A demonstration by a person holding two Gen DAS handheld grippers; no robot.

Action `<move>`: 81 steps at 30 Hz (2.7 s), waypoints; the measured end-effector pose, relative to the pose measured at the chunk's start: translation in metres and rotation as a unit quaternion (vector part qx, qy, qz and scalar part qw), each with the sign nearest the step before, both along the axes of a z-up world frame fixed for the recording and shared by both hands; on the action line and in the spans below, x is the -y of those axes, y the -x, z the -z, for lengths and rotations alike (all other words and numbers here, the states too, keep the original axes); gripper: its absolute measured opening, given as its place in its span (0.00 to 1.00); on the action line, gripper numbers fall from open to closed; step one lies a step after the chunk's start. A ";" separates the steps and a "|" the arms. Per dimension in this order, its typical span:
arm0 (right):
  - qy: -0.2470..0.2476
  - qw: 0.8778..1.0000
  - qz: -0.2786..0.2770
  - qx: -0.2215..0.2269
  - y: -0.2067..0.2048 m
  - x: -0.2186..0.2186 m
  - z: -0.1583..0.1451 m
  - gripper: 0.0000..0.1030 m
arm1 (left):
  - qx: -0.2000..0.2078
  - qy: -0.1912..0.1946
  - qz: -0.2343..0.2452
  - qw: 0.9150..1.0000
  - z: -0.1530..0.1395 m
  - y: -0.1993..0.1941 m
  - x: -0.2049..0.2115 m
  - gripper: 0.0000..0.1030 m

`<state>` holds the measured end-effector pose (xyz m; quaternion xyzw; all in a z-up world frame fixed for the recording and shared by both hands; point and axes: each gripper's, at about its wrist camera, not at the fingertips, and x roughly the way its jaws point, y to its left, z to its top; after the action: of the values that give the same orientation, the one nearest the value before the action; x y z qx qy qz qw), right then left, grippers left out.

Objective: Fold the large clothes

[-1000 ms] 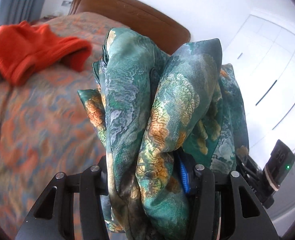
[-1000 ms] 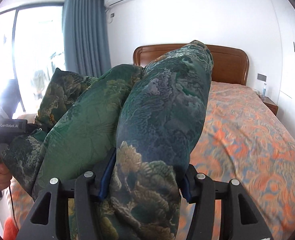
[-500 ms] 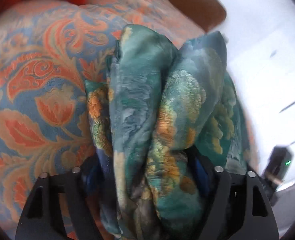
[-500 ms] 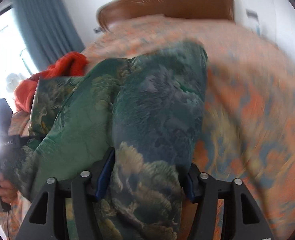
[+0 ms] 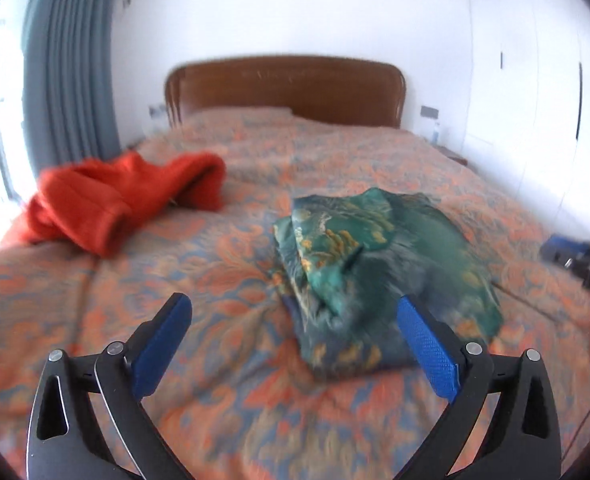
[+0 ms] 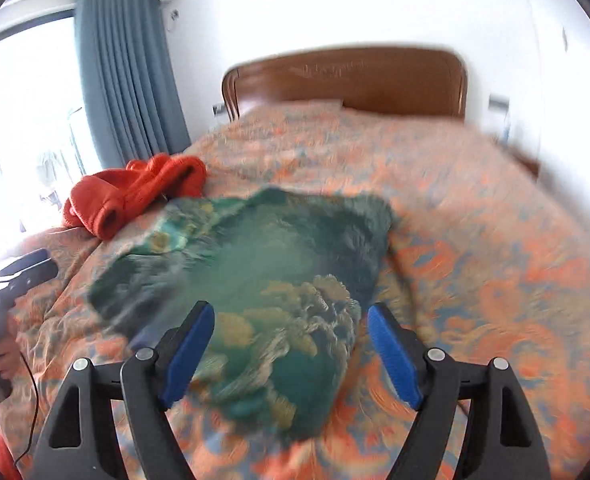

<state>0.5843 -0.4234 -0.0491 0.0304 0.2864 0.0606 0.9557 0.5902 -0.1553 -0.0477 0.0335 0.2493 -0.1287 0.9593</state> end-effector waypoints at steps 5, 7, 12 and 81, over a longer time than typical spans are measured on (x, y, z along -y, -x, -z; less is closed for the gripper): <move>0.065 0.994 0.052 0.073 0.107 -0.043 -0.040 0.92 | 0.013 -0.035 -0.018 0.999 -0.006 0.070 0.013 1.00; 0.088 0.989 0.072 0.091 0.134 -0.047 -0.044 0.99 | 0.013 -0.037 -0.032 0.999 -0.006 0.092 0.022 1.00; 0.077 0.990 0.093 0.069 0.202 -0.063 -0.032 0.99 | 0.035 -0.053 -0.066 0.996 -0.002 0.146 0.039 1.00; 0.116 0.985 0.123 0.021 0.303 -0.128 -0.059 0.99 | -0.056 -0.021 -0.066 0.996 -0.021 0.208 0.027 1.00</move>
<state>0.2810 -0.2951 0.0101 -0.0467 0.2655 -0.0904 0.9587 0.3820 -0.1824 -0.0265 0.0302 0.3073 -0.0613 0.9491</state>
